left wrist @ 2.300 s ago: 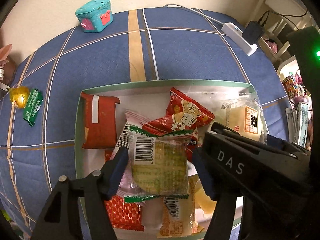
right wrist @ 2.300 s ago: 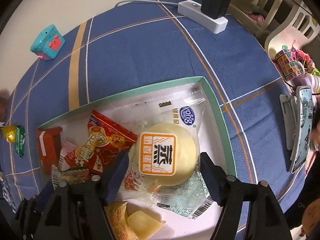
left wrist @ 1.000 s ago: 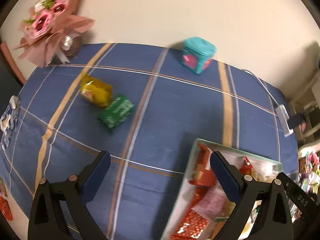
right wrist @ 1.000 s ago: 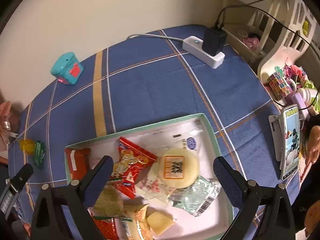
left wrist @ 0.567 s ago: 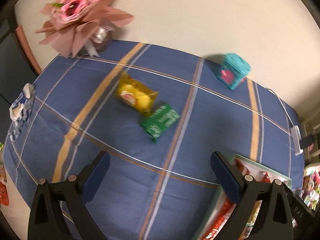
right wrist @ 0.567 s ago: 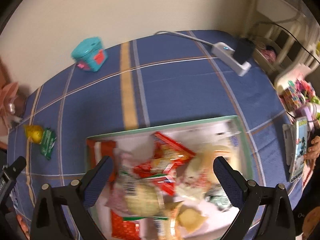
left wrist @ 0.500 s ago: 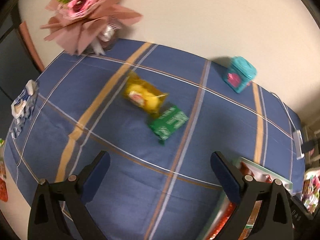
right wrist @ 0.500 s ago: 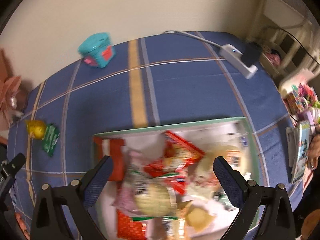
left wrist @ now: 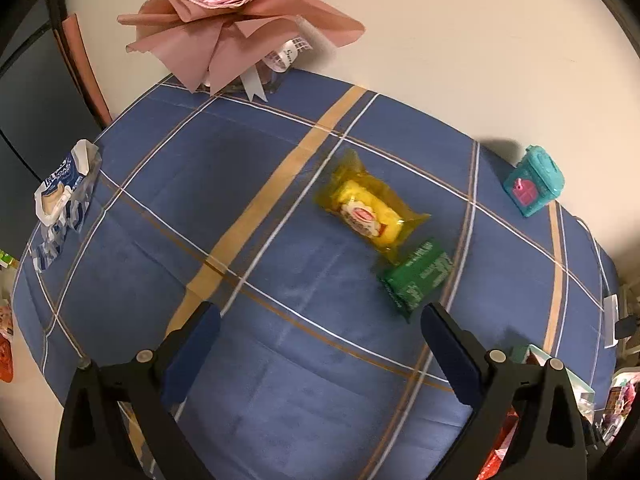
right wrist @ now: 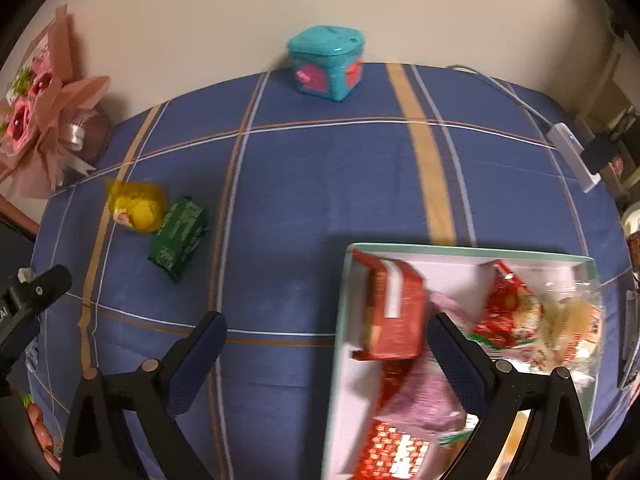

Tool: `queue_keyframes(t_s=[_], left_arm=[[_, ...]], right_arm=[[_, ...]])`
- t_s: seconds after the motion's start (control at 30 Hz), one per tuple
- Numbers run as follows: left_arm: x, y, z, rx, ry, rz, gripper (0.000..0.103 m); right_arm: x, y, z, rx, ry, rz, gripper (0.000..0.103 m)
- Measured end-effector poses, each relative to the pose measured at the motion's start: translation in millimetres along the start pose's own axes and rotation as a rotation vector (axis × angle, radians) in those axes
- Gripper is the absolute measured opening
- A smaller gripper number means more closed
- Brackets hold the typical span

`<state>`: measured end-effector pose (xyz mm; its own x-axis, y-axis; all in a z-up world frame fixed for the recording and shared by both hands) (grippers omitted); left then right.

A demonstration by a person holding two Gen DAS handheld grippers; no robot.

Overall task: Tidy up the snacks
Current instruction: 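Withdraw both tools from the tray back over the remaining snacks, then grasp the yellow soft-bread packet with the left tool while the right tool grasps the green packet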

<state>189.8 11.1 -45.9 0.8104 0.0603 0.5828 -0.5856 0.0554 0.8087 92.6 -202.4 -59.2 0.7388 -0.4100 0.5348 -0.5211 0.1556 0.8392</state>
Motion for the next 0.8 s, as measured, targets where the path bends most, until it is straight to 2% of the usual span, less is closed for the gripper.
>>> queue_keyframes(t_s=[0.13, 0.3, 0.43, 0.57, 0.8], left_arm=[[-1.0, -9.5, -6.5, 0.011, 0.006, -0.017, 0.1], [-4.1, -22.3, -1.1, -0.019, -0.003, -0.047, 0.1], [-0.6, -31.4, 2.1, -0.003, -0.044, -0.035, 0.1], [-3.2, -48.1, 0.4, 0.028, -0.132, -0.026, 0.1], [-2.5, -80.5, -12.7, 0.027, -0.145, -0.064, 0.1]], right_arm=[[-2.7, -8.4, -15.5, -0.004, 0.006, 0.004, 0.102], [-2.7, -19.0, -29.2, -0.015, 0.008, 0.012, 0.102], [-4.5, -28.1, -36.2, -0.014, 0.015, 0.008, 0.102], [-2.1, -37.2, -41.3, -0.028, 0.008, 0.023, 0.102], [7.8, -55.7, -55.0, -0.003, -0.002, 0.05, 0.102]])
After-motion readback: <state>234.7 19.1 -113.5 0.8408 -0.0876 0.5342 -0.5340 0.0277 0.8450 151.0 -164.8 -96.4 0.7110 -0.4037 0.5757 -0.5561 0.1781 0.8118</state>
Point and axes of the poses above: each gripper's, at about its wrist camera, not at the fingertips, and y roughly against the way its jaws point, z to its right, x to its top, the point moved 7 cm from there along -y, roughly the way its jaws point, and after that the axes turned 12 degrees about z, right-handed, at the moved point
